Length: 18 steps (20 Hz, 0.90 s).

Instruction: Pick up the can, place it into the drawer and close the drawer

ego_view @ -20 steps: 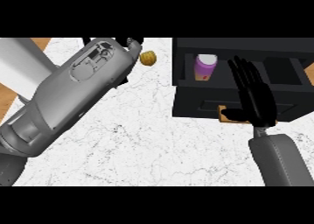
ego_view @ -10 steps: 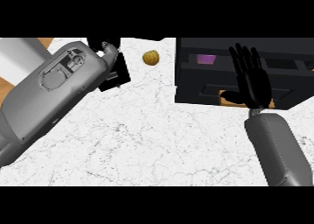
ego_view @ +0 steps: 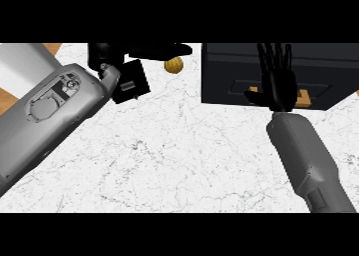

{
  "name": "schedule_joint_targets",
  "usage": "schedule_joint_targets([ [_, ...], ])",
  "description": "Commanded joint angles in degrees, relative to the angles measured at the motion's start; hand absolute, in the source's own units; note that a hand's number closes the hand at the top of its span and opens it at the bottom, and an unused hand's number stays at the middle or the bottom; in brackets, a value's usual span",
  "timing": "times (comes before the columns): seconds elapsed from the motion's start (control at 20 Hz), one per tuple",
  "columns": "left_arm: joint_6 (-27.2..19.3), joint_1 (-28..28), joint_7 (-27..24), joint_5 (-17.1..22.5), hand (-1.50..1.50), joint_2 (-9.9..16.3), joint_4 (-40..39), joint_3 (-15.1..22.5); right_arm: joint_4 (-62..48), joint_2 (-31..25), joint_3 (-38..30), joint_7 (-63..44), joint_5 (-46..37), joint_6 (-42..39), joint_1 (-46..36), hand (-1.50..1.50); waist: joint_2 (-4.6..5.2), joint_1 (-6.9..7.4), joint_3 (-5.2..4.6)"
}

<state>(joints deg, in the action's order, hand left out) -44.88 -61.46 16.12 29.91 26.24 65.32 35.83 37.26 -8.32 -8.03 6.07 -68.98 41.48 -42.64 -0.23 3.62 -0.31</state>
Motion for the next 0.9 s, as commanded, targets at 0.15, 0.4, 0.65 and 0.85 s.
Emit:
schedule_joint_targets([
  [0.15, 0.9, 5.2, -0.7, -1.1, -1.5, 1.2, 4.8, -0.1, -13.0, -2.2, -2.8, -1.8, -1.0, 0.2, -12.6, -1.5, 1.67, 1.44, 0.42],
  [0.4, 1.6, 8.8, -1.3, -1.1, -1.5, 3.8, 8.9, -1.8, -18.3, -4.7, -4.5, -0.5, -0.4, 0.9, -17.0, -1.5, 1.91, 2.38, 0.42],
  [0.65, 1.6, 14.1, -2.9, -2.2, -1.5, 3.4, 11.2, -1.1, -21.6, -4.0, -5.6, -0.5, 0.2, 1.7, -19.6, -1.5, 1.8, 1.74, 0.41],
  [0.85, 1.8, 12.0, 0.0, -2.9, -1.5, 5.4, 13.6, -1.4, -22.8, -4.9, -6.9, 1.4, 1.5, 1.2, -21.4, -1.5, 2.07, 2.52, 0.51],
])
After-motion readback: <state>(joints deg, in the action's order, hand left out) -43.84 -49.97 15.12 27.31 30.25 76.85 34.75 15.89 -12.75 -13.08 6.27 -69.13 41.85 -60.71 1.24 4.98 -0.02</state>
